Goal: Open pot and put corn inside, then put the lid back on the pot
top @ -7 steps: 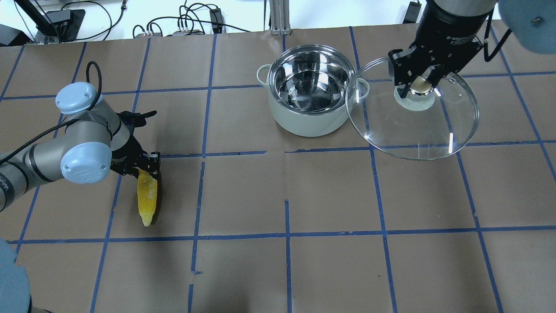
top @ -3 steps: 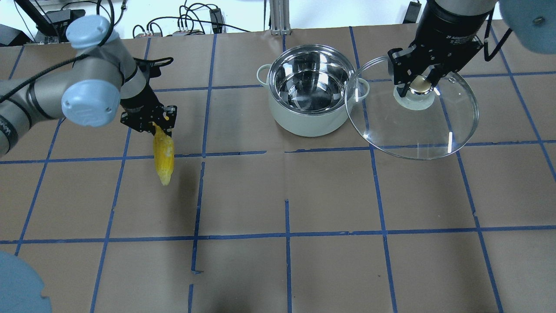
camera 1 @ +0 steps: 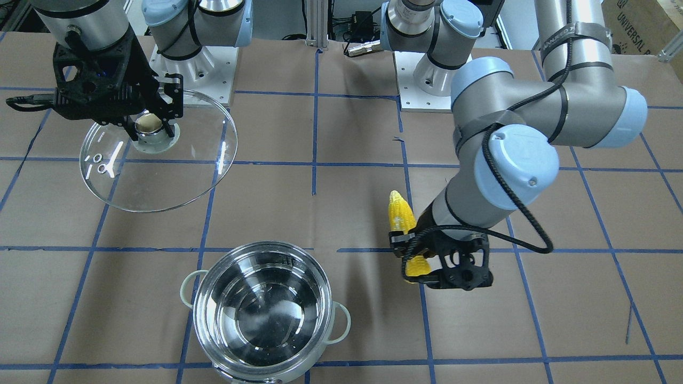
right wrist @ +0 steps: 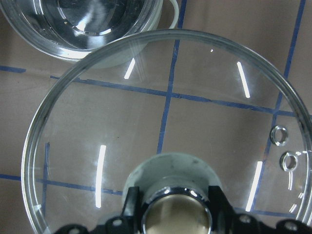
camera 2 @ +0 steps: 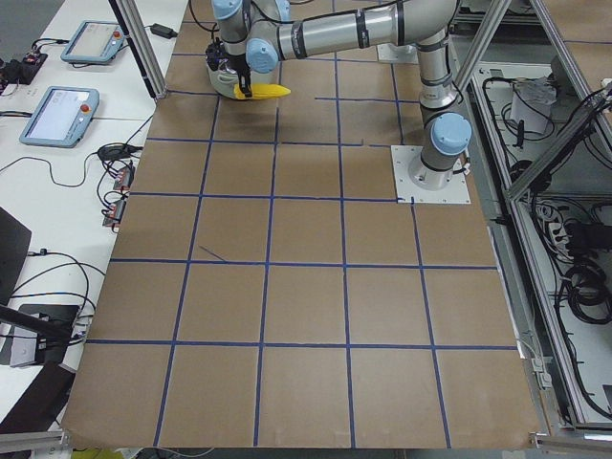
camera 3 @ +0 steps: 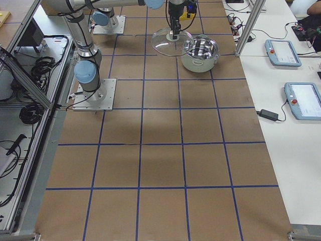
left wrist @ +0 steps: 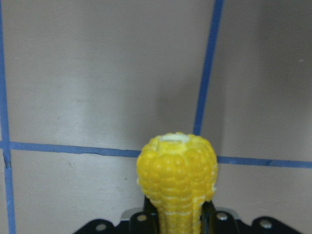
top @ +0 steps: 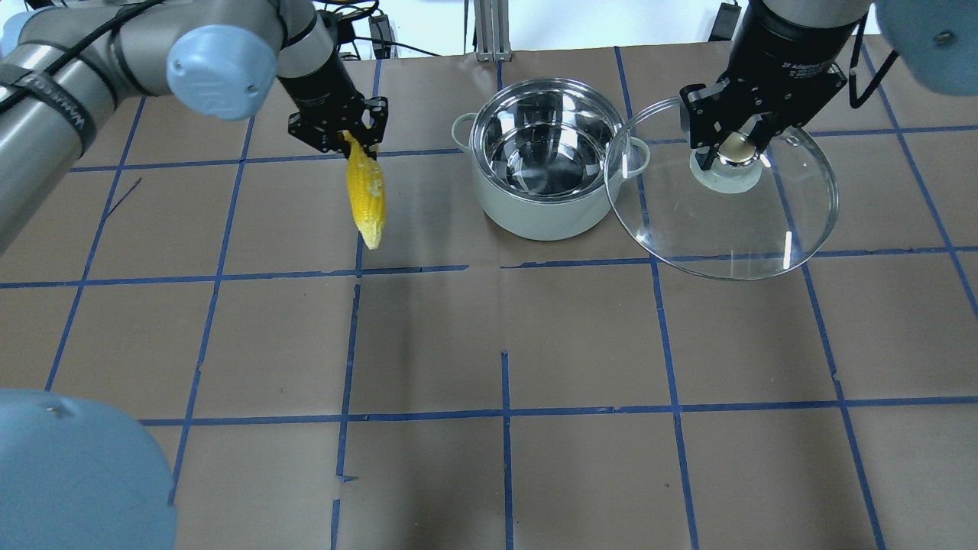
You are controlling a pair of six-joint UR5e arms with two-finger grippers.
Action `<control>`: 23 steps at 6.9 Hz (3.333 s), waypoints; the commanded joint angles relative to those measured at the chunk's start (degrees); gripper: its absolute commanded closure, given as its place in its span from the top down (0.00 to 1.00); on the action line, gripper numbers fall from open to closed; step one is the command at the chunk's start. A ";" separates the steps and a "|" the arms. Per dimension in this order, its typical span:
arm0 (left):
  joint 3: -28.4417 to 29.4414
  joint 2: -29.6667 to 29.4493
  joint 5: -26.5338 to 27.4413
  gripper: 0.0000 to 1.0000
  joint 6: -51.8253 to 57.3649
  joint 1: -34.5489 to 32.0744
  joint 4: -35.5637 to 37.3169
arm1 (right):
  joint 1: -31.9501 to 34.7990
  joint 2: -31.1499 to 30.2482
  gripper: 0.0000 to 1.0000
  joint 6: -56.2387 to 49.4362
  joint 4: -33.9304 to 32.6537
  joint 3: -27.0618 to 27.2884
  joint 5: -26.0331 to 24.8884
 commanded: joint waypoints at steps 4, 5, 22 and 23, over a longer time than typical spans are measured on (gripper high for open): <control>20.07 -15.86 0.46 0.22 -5.21 -11.72 4.90 | 0.08 0.04 0.09 0.46 -0.22 0.28 -0.08; 23.05 -17.45 0.37 0.25 -5.31 -11.81 4.48 | 0.08 0.04 0.09 0.46 -0.13 0.36 -0.26; -3.90 18.13 9.83 1.00 14.82 5.68 -14.84 | 12.45 23.00 0.09 13.79 -11.29 -14.15 -0.43; -3.90 18.91 12.12 1.00 14.99 5.41 -15.55 | 13.43 29.25 0.09 14.51 -10.51 -21.27 -0.61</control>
